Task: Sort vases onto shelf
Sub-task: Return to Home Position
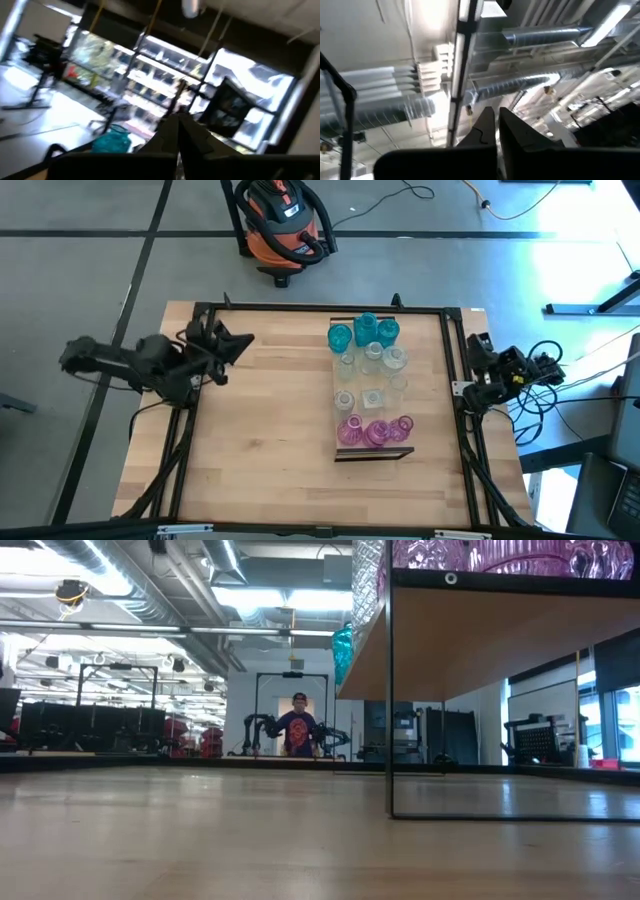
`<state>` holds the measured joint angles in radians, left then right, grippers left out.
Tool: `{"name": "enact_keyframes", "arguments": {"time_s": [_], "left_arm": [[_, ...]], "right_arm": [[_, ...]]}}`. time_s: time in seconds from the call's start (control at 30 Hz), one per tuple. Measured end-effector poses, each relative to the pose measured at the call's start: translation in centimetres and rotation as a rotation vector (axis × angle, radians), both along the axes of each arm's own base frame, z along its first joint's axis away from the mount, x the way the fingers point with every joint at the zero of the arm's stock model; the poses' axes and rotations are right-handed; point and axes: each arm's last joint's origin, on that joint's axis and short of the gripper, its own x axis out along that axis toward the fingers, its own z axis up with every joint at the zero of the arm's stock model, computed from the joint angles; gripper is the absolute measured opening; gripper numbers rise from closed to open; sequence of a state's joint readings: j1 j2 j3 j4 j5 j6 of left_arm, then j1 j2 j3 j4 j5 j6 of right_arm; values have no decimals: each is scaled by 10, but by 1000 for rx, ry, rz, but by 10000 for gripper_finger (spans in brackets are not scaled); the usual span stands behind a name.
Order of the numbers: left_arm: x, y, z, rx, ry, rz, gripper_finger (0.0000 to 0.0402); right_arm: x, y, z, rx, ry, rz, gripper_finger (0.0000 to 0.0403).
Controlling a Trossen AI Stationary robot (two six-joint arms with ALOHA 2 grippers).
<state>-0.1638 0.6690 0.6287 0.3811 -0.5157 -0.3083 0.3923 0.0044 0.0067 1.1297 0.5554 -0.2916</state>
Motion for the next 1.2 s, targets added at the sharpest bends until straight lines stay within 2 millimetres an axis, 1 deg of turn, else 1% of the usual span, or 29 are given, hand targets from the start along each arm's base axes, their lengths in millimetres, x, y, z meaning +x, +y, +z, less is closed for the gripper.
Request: {"name": "enact_keyframes", "arguments": {"time_s": [0.13,0.27,0.33,0.47,0.57,0.7,0.8,0.9,1.03,1.1,1.13,1.2], "left_arm": [[-10,15,-52,-49,-105,-62,0],[-15,23,-99,-108,-73,-62,0],[-17,25,-119,-136,-53,-60,0],[-24,26,-151,-176,-71,-80,0],[-23,27,-159,-207,-11,-78,0],[-22,28,-164,-216,41,-72,0],[-21,28,-168,-218,85,-91,0],[-20,28,-174,-250,146,-104,0],[-20,28,-188,-298,282,-90,0],[-21,28,-198,-311,379,-77,0],[-22,27,-203,-310,434,-71,0],[-24,27,-211,-288,534,-88,0]], "right_arm": [[3,0,-2,22,49,-23,0],[10,2,-7,34,150,-29,0],[16,3,-12,58,225,-26,0],[26,6,-24,119,360,-12,0],[30,7,-30,157,418,-5,0],[32,7,-33,179,451,-16,0],[33,7,-36,185,492,-45,0],[37,7,-44,195,581,-97,0],[42,8,-63,253,732,-152,0],[44,9,-76,281,811,-120,0],[45,9,-78,313,805,-83,0],[47,11,-80,310,823,-49,0]]}}
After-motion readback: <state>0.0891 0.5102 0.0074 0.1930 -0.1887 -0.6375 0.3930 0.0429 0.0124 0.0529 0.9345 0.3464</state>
